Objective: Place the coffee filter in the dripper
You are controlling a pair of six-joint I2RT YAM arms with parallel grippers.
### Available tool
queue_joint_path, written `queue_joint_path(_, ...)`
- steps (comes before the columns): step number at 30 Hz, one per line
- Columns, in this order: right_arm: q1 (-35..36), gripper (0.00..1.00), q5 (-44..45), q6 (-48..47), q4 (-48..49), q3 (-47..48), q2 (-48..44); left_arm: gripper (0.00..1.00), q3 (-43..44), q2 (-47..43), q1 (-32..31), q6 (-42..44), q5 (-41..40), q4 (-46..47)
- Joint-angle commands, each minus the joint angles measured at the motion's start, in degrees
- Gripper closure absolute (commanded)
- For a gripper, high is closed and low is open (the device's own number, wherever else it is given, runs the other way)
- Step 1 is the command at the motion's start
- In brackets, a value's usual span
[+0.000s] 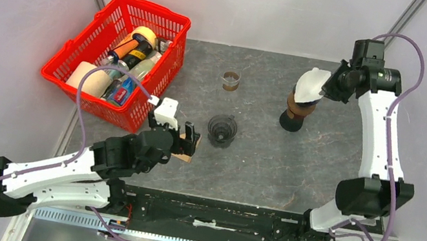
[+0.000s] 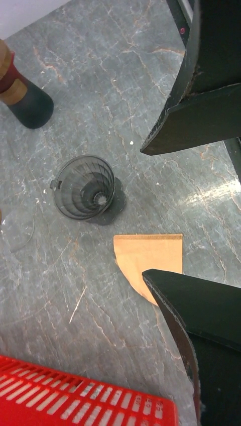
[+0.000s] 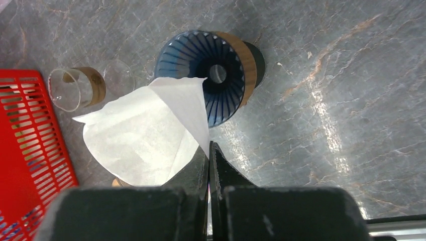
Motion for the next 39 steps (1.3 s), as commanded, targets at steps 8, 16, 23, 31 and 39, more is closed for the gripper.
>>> queue_joint_path(8, -5.9, 1.0, -13.8, -0.8, -1.2, 2.7, 8.6, 0.08, -1.9, -4.1, 0.3, -4.5, -5.7, -1.0)
queue_joint_path(16, -6.5, 0.87, -12.9, -1.0, -0.7, 2.0, 10.6, 0.08, -1.9, -3.6, 0.4, -4.5, -5.9, -1.1)
queue_joint_path(23, -6.6, 0.72, -8.7, -2.1, -3.6, 5.5, 11.8, 0.07, -2.1, -4.1, 0.6, -4.8, -6.5, -1.7)
queue_joint_path(31, -6.6, 0.48, -6.3, -4.2, -5.9, 11.5, 10.4, 0.07, -2.0, -4.0, 0.5, -4.7, -6.6, -1.7)
queue_joint_path(39, -5.8, 0.49, -8.3, -7.7, -6.4, 16.9, 10.6, 0.07, -1.6, -3.5, 0.7, -4.8, -6.7, -2.0)
